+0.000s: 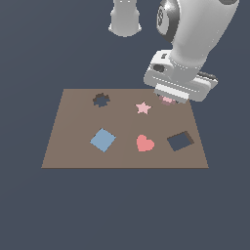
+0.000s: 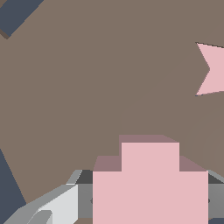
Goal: Insert a designated object into the corresponding slot on a board.
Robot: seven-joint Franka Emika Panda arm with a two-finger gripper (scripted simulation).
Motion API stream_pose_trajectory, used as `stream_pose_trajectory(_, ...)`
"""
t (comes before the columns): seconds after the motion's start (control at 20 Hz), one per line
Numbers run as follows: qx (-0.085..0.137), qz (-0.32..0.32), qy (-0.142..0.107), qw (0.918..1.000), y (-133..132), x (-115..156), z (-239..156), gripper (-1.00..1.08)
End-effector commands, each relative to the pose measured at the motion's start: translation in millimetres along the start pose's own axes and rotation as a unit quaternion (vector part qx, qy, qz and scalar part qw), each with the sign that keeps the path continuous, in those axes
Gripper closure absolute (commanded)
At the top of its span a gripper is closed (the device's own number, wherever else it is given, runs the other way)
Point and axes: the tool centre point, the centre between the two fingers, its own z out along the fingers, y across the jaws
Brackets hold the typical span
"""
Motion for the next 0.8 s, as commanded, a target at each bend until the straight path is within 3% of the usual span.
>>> stream_pose_trajectory(0.0,0.0,-0.001,0.0,1.0,1,0,0,1.08)
stream_pose_trajectory(0.35,0.0,-0.02,0.0,0.9998,13,0,0,1.08)
stream_pose_trajectory(0.75,0.0,-0.07,0.0,0.9976,46,4,-1,1.08)
